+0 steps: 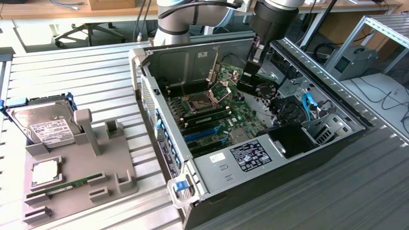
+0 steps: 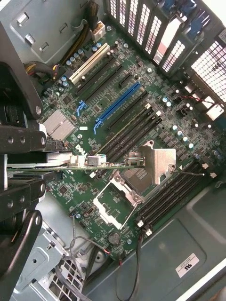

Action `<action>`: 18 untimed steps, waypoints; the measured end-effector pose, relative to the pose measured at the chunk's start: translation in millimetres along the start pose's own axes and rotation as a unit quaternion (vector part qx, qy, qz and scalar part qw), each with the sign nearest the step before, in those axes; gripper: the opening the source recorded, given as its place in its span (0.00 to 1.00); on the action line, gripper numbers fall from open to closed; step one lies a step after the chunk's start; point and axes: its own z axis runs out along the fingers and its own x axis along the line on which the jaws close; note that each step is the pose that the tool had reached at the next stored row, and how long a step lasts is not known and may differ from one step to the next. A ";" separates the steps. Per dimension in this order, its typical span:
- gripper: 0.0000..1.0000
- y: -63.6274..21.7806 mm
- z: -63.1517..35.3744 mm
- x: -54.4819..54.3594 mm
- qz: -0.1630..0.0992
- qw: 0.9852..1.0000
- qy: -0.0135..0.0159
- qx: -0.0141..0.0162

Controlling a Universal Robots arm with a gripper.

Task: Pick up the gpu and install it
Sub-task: 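Insert the gpu into the slot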

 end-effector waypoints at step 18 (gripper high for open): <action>0.27 0.0 0.1 0.0 -0.016 1.000 0.001 0.000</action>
